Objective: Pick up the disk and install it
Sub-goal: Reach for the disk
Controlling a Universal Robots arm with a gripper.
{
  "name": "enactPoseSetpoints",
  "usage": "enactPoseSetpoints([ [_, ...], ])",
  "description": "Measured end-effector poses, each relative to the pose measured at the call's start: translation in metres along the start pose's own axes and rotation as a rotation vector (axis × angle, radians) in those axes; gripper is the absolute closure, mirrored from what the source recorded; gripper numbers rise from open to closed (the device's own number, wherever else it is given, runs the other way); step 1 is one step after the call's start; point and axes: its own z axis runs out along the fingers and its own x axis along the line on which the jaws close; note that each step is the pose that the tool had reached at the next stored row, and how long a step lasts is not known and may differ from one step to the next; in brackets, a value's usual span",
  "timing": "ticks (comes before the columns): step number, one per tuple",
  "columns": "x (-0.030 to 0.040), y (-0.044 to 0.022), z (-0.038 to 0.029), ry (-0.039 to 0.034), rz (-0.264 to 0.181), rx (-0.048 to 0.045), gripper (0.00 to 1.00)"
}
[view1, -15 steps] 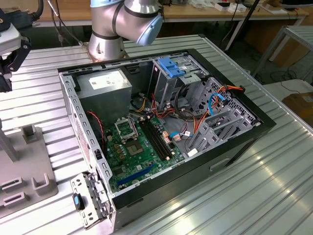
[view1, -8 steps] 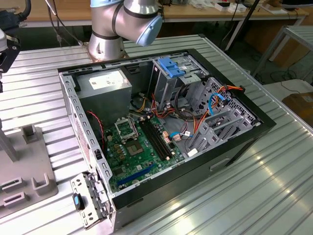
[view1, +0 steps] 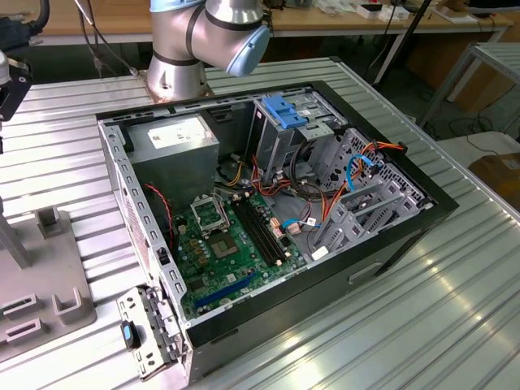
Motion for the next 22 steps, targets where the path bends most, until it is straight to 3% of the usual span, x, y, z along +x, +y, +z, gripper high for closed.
enactPoseSetpoints([
  [15, 0.001, -0.0001, 0.0, 0.0, 0.0, 0.0, 0.89],
  [18, 0.0112, -0.0009, 0.0001, -0.0001, 0.0, 0.0, 0.89],
  [21, 0.0314, -0.0024, 0.0, 0.0, 0.0, 0.0, 0.89],
  [22, 0.035, -0.0027, 0.0, 0.0, 0.0, 0.0, 0.89],
])
